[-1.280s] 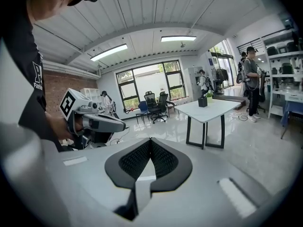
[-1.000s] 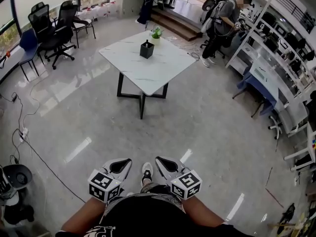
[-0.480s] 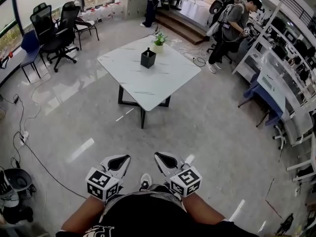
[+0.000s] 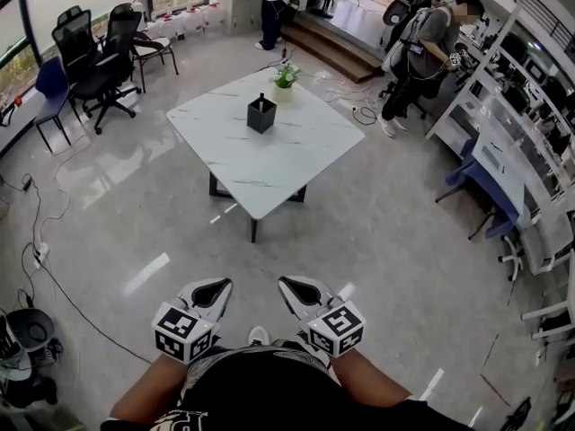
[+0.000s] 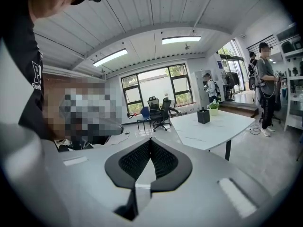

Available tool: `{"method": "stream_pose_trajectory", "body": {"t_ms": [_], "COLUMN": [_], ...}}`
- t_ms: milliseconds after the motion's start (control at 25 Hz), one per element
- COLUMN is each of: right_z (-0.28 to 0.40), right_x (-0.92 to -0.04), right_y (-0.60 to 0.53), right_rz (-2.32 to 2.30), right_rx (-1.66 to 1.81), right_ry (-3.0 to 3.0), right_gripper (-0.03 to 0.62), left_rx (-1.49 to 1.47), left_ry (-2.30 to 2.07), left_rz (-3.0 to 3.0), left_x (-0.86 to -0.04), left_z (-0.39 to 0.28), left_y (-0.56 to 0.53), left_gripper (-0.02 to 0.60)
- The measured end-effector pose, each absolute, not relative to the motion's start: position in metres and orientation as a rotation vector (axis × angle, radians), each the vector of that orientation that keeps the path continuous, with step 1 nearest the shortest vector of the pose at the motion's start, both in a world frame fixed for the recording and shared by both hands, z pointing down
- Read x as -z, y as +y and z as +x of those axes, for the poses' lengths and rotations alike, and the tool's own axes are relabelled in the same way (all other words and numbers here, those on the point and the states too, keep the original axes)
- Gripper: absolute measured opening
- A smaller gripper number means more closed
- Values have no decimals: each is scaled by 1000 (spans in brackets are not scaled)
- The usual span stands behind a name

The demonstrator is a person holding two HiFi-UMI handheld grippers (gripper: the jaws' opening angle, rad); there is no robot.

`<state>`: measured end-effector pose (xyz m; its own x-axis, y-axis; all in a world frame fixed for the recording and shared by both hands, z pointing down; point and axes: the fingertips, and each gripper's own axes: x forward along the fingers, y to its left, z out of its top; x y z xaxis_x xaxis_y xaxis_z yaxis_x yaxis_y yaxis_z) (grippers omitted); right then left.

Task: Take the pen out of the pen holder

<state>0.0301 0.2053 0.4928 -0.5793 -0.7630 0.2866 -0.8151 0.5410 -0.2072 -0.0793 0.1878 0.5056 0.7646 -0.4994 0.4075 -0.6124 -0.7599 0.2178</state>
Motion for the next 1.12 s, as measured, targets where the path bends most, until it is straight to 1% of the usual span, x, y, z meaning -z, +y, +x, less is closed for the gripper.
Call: {"method": "stream_pose_trajectory", "body": {"t_ms": [480, 1120], "right_z": [59, 66], "right_x": [-503, -513], "right_y": [178, 151], "right_rz": [1321, 1333], "right_rx": [-512, -516], "right_ry": [-2623, -2609], "right_gripper": [0, 0], "left_rx": [-504, -501], "left_ry": [-836, -801], "left_rz": [2647, 2639], "left_x": [-504, -519], "left_z": [-36, -25], "left_y": [154, 123], "left_gripper": [57, 57]}}
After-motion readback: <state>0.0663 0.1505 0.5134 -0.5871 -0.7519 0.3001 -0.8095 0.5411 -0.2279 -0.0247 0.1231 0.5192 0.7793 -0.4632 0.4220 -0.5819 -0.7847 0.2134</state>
